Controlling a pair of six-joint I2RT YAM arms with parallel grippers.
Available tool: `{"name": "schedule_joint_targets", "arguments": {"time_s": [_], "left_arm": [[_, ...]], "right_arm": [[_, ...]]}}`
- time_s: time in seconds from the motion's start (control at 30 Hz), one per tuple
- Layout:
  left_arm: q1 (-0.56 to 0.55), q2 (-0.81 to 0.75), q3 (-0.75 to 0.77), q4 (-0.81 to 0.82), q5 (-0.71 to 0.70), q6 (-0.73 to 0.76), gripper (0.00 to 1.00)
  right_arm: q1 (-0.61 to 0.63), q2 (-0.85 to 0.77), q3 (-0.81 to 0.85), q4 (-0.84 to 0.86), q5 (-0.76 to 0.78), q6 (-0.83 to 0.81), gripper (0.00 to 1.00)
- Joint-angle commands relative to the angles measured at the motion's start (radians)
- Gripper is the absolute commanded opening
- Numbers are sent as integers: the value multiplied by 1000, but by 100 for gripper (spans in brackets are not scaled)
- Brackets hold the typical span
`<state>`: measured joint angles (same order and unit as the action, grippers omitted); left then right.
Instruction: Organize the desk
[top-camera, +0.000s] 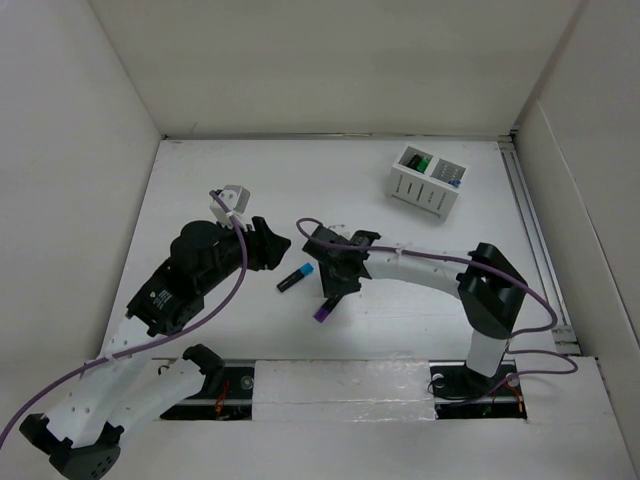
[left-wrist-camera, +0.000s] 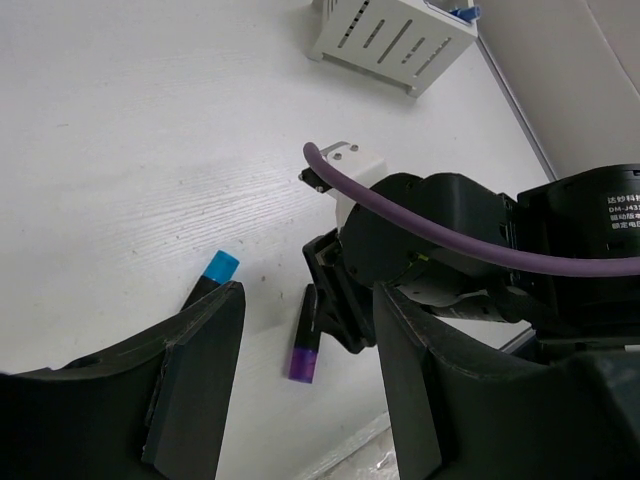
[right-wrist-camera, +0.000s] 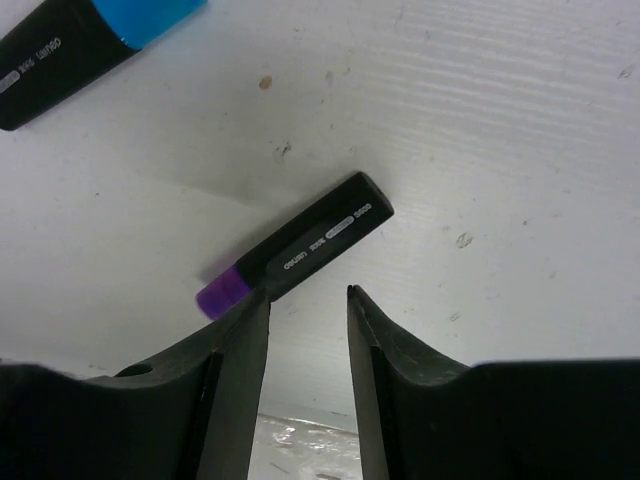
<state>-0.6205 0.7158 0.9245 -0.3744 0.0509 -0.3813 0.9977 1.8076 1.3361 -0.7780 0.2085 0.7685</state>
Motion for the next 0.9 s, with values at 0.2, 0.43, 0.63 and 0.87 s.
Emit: {"name": "schedule_joint_targets", "arguments": {"time_s": [0.2, 0.43, 0.63, 0.87], "left_arm": [[-15, -15, -3, 26, -2, 13, 50], [-35, -16, -9, 25, 0, 13, 50], [-35, -18, -10, 25, 6, 9, 50], [-35, -24, -6, 20, -9, 13, 50]], "right_arm": [[-5, -31, -107, 121, -188, 17, 55], [-42, 28, -94, 218, -190, 28, 70], [-60, 114, 11, 183, -140, -31, 63], [-60, 214, 127, 73, -26, -95, 55]]}}
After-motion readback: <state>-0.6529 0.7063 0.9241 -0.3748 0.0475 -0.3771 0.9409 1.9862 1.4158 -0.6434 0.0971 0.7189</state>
